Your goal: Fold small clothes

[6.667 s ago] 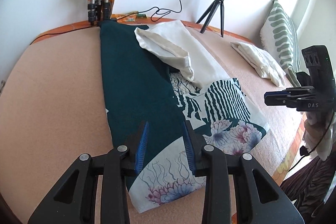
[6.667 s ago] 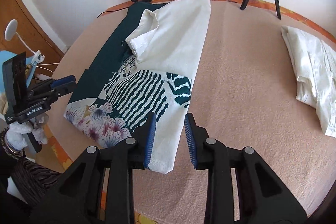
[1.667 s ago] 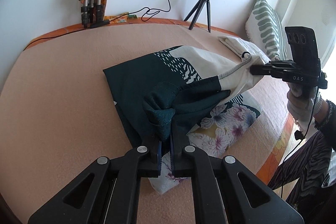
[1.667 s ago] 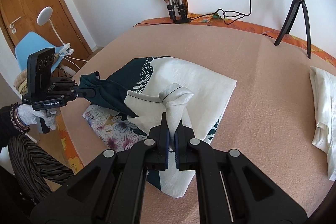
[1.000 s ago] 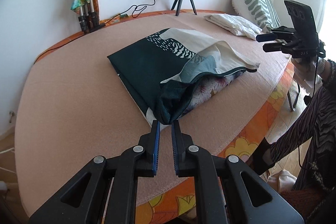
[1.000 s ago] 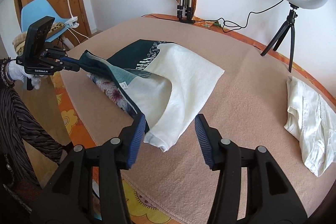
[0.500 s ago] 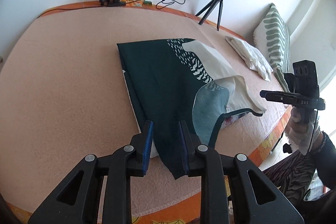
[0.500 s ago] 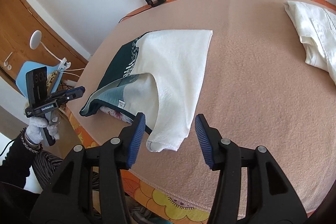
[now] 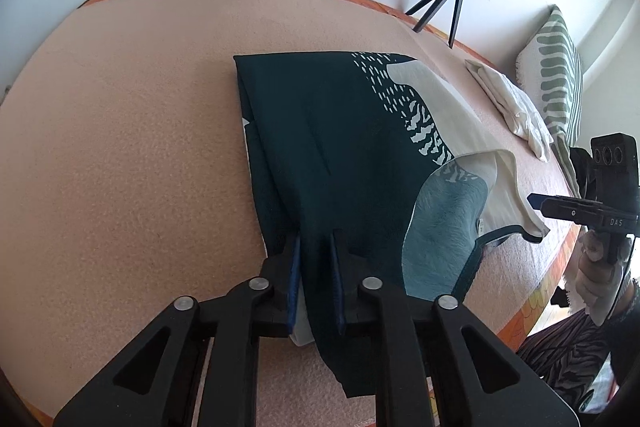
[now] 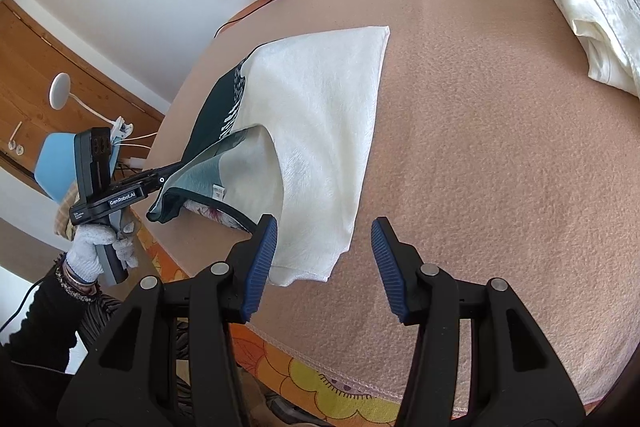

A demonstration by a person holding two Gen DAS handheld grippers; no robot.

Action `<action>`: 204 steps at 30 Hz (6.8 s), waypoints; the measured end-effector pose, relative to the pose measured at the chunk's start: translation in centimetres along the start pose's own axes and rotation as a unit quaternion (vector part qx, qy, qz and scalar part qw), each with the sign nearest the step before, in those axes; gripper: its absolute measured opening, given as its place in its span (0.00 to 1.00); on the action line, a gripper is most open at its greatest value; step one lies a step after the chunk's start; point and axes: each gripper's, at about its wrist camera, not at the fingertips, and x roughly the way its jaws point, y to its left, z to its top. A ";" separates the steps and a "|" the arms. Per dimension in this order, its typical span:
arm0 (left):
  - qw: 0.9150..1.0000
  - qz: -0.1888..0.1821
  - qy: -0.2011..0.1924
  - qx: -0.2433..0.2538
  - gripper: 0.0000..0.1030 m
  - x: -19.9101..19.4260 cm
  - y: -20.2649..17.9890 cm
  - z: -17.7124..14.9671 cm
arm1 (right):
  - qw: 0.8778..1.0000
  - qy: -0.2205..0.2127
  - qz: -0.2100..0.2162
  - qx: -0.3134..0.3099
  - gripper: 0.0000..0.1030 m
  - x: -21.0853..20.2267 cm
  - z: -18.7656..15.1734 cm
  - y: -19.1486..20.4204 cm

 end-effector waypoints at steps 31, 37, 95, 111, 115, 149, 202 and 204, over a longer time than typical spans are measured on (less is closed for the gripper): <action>0.996 0.030 -0.057 0.065 0.12 -3.0 -3.6 0.8 | 0.991 -0.070 -0.063 -0.097 0.09 -2.8 4.9 4.6; 0.997 0.015 -0.029 0.069 0.12 -1.7 -4.8 -0.6 | 0.989 -0.070 -0.045 -0.125 0.09 1.7 10.4 8.3; 0.947 -0.172 -0.038 -0.268 0.61 -3.3 5.1 -3.4 | 0.981 -0.039 0.132 0.133 0.56 6.8 14.3 -7.9; 0.957 -0.164 -0.013 -0.239 0.11 -1.5 4.0 -1.9 | 0.985 -0.033 0.138 0.098 0.48 9.5 13.5 -4.2; 0.971 -0.123 -0.019 -0.203 0.09 -1.7 2.5 -1.3 | 0.985 -0.018 0.127 0.113 0.14 10.5 13.2 -4.0; 0.984 -0.082 -0.120 -0.099 0.03 -6.0 -2.3 1.2 | 0.994 -0.106 -0.010 -0.036 0.05 2.8 14.1 4.3; 0.962 -0.236 -0.104 0.084 0.03 12.0 -32.9 14.0 | 0.954 -0.245 -0.173 0.025 0.05 -24.6 17.8 -22.6; 0.963 -0.234 -0.099 0.086 0.03 13.0 -33.1 13.9 | 0.955 -0.239 -0.173 0.028 0.05 -24.0 18.0 -23.9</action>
